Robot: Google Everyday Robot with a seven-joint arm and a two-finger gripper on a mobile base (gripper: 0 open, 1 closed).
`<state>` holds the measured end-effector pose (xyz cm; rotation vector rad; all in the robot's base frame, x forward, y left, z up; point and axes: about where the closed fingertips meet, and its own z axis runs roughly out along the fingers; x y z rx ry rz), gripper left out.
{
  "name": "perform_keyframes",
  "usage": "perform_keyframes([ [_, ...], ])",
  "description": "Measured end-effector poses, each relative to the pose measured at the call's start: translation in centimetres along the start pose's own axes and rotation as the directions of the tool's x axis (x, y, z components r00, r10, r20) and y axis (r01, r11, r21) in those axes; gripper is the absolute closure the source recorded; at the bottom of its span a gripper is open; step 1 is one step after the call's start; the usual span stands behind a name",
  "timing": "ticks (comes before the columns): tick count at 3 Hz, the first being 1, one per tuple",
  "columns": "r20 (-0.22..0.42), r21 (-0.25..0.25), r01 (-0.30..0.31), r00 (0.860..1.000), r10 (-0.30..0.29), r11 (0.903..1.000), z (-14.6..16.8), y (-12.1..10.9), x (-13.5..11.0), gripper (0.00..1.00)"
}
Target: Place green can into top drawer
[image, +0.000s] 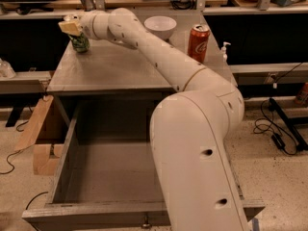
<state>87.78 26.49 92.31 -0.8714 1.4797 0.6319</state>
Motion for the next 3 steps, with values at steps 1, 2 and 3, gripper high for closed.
perform_keyframes([
  [1, 0.033, -0.015, 0.051, 0.998, -0.05, 0.9986, -3.0, 0.7, -2.9, 1.0],
  [2, 0.083, -0.014, 0.117, 0.99, -0.116, 0.993, -7.9, 2.2, -6.7, 1.0],
  [3, 0.1, -0.065, 0.147, 0.985, -0.14, 0.987, -13.8, 4.8, -6.8, 1.0],
])
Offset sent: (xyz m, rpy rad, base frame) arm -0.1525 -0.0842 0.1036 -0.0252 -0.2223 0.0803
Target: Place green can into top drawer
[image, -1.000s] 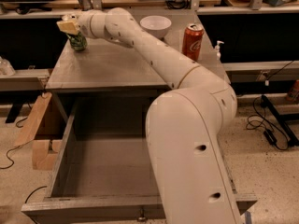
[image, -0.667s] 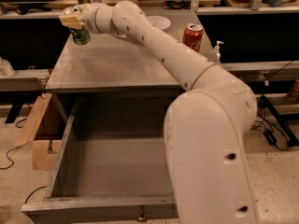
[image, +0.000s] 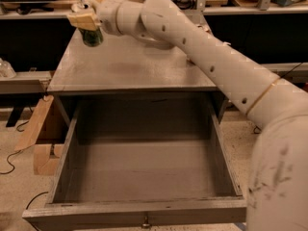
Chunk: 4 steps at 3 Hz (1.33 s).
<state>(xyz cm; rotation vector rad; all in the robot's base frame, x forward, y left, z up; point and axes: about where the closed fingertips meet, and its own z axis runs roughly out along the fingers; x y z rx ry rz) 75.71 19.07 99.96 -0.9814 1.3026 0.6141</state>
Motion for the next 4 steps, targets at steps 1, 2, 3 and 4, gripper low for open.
perform_keyframes([
  [1, -0.006, -0.073, 0.009, 1.0, -0.009, 0.9973, -5.5, 2.8, 0.8, 1.0],
  [2, 0.006, -0.145, 0.019, 1.0, -0.018, 0.9893, -12.6, 5.0, 3.0, 1.0],
  [3, 0.026, -0.222, 0.024, 0.999, -0.019, 0.9748, -15.9, 6.3, 5.3, 1.0],
  [4, 0.032, -0.231, 0.012, 0.999, -0.005, 0.973, -15.2, 7.4, 5.9, 1.0],
])
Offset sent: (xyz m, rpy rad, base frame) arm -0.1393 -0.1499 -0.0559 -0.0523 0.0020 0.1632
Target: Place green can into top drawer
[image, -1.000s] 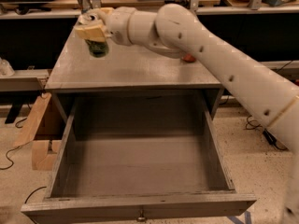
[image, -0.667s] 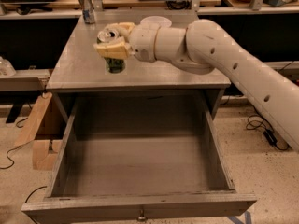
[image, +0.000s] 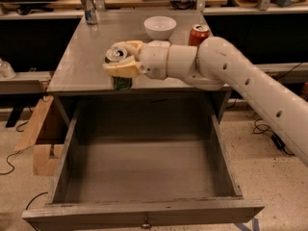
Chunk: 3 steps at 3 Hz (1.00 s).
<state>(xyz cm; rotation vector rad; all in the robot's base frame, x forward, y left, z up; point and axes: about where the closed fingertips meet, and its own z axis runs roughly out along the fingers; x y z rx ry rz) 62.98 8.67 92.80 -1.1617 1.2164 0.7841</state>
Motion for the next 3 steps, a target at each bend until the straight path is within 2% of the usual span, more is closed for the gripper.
perform_keyframes([
  [1, 0.024, 0.005, -0.009, 1.0, 0.009, 0.9999, 0.3, 2.4, 0.8, 1.0],
  [2, 0.032, -0.045, -0.029, 0.999, 0.031, 0.9986, 0.7, 7.9, 3.6, 1.0],
  [3, 0.044, -0.098, -0.05, 0.998, 0.054, 0.9939, 1.1, 11.1, 6.5, 1.0],
])
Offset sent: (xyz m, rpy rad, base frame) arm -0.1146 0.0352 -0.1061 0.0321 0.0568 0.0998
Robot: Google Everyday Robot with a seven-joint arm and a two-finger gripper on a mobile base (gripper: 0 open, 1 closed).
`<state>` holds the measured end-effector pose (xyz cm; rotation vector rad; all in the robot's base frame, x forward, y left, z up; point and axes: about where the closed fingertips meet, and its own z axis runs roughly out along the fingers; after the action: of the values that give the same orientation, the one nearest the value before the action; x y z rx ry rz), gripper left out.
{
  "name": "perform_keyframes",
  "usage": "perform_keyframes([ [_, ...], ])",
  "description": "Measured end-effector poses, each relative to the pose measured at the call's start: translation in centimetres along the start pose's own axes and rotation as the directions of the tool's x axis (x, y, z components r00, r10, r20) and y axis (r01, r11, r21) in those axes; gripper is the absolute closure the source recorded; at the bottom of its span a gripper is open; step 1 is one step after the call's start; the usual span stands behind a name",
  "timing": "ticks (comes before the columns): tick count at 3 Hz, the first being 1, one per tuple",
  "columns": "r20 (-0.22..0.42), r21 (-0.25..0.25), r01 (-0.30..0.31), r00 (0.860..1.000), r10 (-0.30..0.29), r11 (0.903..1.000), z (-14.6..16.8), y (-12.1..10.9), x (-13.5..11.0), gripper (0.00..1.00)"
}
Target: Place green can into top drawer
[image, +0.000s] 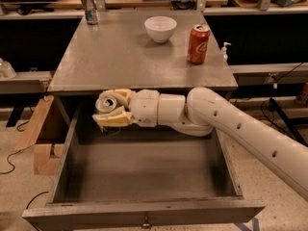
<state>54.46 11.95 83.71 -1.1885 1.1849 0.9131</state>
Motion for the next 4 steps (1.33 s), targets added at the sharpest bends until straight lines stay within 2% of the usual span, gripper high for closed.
perform_keyframes([
  [1, -0.008, -0.06, -0.001, 1.0, 0.0, 0.9982, 0.8, 0.7, 2.7, 1.0],
  [2, -0.023, -0.115, 0.014, 1.0, -0.017, 0.9933, 1.0, 0.1, 5.9, 1.0],
  [3, -0.067, -0.133, 0.007, 0.998, -0.016, 0.9911, 0.5, 0.1, 9.3, 1.0],
  [4, -0.128, -0.109, -0.032, 0.992, 0.018, 0.9935, -0.9, 0.5, 12.6, 1.0],
])
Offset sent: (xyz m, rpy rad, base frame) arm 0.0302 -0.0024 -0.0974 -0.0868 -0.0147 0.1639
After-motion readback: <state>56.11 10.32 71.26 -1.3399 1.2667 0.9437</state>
